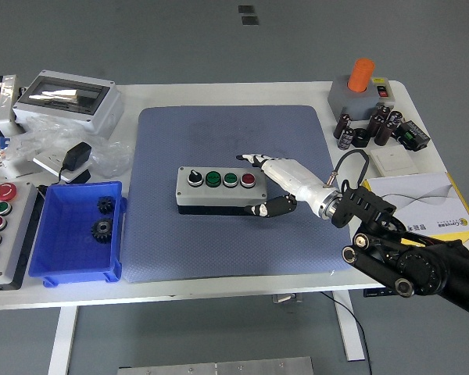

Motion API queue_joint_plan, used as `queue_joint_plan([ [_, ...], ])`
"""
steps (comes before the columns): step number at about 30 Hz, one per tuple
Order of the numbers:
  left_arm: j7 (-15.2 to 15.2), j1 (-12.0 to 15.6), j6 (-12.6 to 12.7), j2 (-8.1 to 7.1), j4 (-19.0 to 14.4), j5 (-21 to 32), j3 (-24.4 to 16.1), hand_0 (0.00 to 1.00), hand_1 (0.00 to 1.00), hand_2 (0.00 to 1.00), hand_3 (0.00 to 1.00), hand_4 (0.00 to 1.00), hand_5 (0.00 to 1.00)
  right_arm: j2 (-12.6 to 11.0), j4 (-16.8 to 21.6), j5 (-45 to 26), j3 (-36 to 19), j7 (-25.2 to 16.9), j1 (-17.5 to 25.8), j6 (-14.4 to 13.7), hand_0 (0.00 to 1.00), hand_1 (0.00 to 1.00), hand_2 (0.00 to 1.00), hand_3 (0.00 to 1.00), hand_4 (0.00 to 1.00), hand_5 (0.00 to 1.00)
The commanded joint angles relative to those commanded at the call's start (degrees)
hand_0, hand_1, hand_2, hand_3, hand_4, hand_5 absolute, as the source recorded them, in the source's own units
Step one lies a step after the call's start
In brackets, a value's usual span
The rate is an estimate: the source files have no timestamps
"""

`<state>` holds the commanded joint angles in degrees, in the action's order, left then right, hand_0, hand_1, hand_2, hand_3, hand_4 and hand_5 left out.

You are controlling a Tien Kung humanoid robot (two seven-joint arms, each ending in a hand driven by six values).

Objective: Pick up the button,place it on the desk,press the button,press the button

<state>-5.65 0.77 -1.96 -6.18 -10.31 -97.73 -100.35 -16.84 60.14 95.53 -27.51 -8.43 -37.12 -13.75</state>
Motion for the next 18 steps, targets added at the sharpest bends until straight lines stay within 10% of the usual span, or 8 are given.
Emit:
queue_joint_plan([
  [9, 0.13, 0.09, -0.08, 0.03, 0.0, -0.07, -0.07, 0.73, 0.734, 0.62, 0.656, 0.591, 0.163, -0.55, 1.02, -0.6, -0.65, 0.0, 0.28, 0.03, 0.915, 0.952, 0.998, 0.998, 0.998, 0.413],
  [17, 0.12, 0.55, -0.06, 0.07, 0.0, -0.3, -0.48, 0.73, 0.734, 0.619, 0.653, 0.587, 0.157, -4.62, 10.67, 4.64, -5.77, 7.07, 1.66, -3.95, 0.918, 0.959, 0.998, 0.998, 0.998, 0.448],
  [18, 0.13, 0.57, -0.04, 0.06, 0.0, -0.34, -0.53, 0.73, 0.733, 0.617, 0.649, 0.579, 0.15, -5.03, 11.91, 5.9, -6.03, 8.27, 1.6, -3.84, 0.917, 0.943, 0.998, 0.998, 0.998, 0.588],
])
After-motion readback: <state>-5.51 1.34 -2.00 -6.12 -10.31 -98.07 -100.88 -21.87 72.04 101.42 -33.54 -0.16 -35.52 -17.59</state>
